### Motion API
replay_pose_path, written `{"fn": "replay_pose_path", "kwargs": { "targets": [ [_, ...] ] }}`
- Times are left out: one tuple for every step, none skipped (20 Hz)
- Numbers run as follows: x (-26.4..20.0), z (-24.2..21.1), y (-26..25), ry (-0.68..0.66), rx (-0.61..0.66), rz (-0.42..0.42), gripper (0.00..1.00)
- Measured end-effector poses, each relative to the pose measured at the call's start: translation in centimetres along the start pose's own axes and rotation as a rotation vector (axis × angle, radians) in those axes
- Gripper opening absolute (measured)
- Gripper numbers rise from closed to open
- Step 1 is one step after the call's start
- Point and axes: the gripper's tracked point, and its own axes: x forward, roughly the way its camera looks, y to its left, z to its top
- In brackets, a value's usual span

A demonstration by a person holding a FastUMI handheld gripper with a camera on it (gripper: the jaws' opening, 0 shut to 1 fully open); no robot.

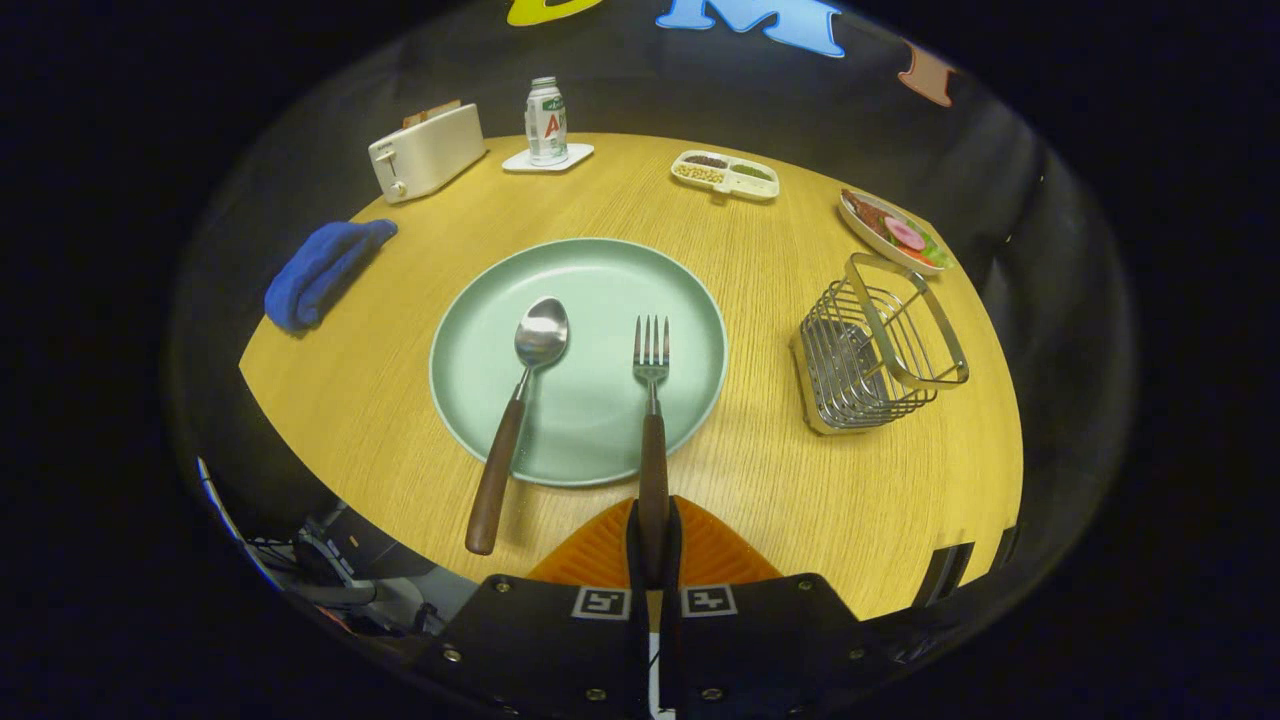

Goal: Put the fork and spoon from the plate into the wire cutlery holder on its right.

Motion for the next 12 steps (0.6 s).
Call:
{"fn": "replay_pose_path", "kwargs": {
  "targets": [
    [-0.2, 0.1, -0.3, 0.004, -0.004, 0.000, 0.04],
    [-0.7, 0.6, -0.6, 0.001, -0.004, 0.008, 0.04],
    [-1.2, 0.9, -0.8, 0.002, -0.005, 0.017, 0.04],
    [-1.9, 1.4, -1.0, 0.004, -0.005, 0.029, 0.04],
    [-2.7, 1.8, -1.1, 0.007, -0.006, 0.043, 0.04],
    [-3.5, 2.4, -1.4, 0.007, -0.010, 0.052, 0.04],
    [-4.2, 2.9, -1.8, 0.006, -0.017, 0.059, 0.04],
    [-5.1, 3.4, -2.2, 0.006, -0.023, 0.066, 0.04],
    [-5.9, 3.8, -2.5, 0.006, -0.023, 0.074, 0.04],
    [-6.7, 4.3, -2.7, 0.005, -0.017, 0.081, 0.04],
    [-7.4, 4.7, -3.0, 0.000, -0.012, 0.089, 0.04],
    [-8.1, 5.0, -3.2, 0.004, -0.012, 0.092, 0.04]
  ]
}}
